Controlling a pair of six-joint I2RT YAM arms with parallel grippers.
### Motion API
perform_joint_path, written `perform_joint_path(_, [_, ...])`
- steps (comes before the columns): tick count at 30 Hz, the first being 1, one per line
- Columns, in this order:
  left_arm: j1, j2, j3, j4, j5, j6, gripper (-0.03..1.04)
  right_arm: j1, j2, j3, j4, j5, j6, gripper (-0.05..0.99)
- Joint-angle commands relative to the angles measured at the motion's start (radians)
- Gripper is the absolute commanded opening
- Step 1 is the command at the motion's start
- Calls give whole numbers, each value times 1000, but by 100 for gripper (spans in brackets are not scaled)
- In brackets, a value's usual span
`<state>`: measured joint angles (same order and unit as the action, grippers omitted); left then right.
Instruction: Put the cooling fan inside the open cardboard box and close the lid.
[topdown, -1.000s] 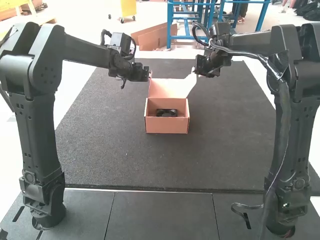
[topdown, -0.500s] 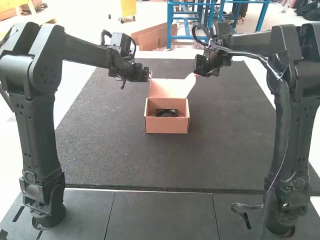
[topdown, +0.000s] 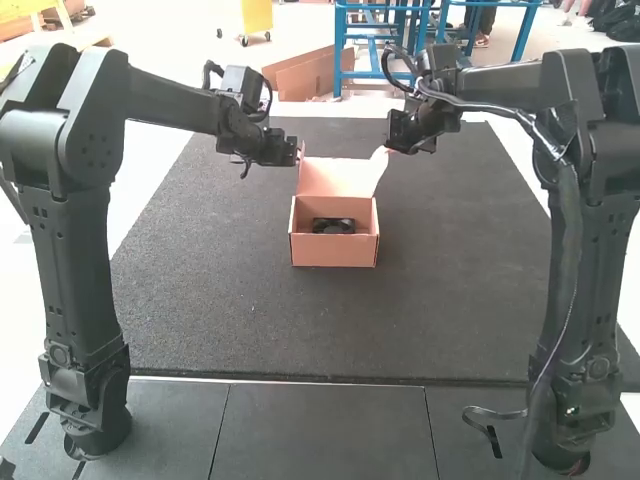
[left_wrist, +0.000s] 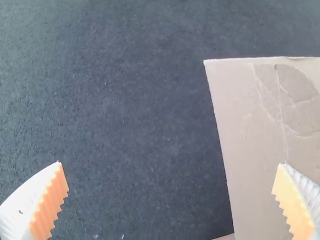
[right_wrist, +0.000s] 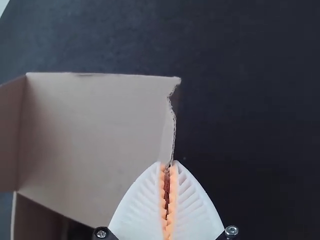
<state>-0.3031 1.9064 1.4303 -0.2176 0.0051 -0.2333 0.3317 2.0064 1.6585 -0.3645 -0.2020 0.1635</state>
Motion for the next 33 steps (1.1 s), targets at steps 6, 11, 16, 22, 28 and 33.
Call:
perform_joint_path(6, [-4, -9, 47, -2, 12, -1, 97, 64, -26, -13, -71, -25, -21, -2])
perform_joint_path(11, [-5, -20, 42, -11, 12, -1, 97, 75, -46, -17, -134, -22, -44, -2])
perform_joint_path(16, [-5, -35, 41, -23, 9, -1, 97, 75, -81, -49, -139, -13, -58, -2])
perform_joint_path(22, [-5, -56, 39, -42, 7, -1, 97, 76, -117, -103, -133, -10, -64, -2])
perform_joint_path(28, [-4, -81, 16, -46, 7, -1, 97, 92, -181, -200, -48, -2, -58, -2])
perform_joint_path(33, [-5, -110, -19, -43, 7, -1, 97, 107, -213, -266, 19, 16, -45, -2])
